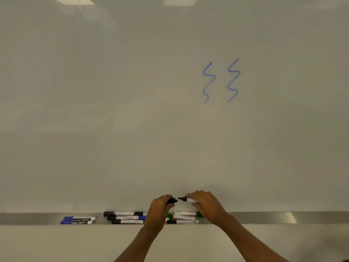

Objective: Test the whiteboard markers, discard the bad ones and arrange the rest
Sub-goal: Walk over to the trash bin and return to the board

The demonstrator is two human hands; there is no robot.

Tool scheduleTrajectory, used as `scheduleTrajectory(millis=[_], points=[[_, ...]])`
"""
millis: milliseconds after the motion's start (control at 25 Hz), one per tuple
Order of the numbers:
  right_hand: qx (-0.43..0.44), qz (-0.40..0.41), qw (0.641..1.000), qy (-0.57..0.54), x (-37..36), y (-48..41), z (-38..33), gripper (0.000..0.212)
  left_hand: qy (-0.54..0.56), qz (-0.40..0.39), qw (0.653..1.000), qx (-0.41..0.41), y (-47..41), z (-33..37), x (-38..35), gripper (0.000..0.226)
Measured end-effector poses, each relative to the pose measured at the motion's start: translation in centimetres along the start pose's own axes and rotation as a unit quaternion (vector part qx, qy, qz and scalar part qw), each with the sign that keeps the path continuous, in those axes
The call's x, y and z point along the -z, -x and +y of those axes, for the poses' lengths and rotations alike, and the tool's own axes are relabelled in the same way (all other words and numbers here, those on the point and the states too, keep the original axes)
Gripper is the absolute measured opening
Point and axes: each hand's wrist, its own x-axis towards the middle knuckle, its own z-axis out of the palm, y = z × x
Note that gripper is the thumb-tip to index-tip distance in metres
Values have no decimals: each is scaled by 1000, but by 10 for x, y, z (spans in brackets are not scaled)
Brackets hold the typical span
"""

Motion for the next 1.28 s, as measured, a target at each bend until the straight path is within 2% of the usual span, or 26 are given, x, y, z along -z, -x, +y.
scheduleTrajectory(millis=[320, 520, 680, 960, 1280], points=[[21, -24, 999, 39, -4, 6, -9, 36, -64, -44, 996, -45, 6, 5, -5, 24], [-1, -55, 998, -25, -6, 8, -16, 32, -87, -79, 992, -54, 4, 6, -2, 25], [11, -43, 999, 3, -8, 11, -22, 28, -108, -114, 986, -60, 4, 3, -2, 22], [-52, -52, 996, -52, -11, 24, -31, 20, -142, -112, 979, -98, 10, 2, -16, 26], [-131, -84, 981, -118, -12, 67, -14, 31, -141, -139, 972, -127, 16, 11, -54, 21]])
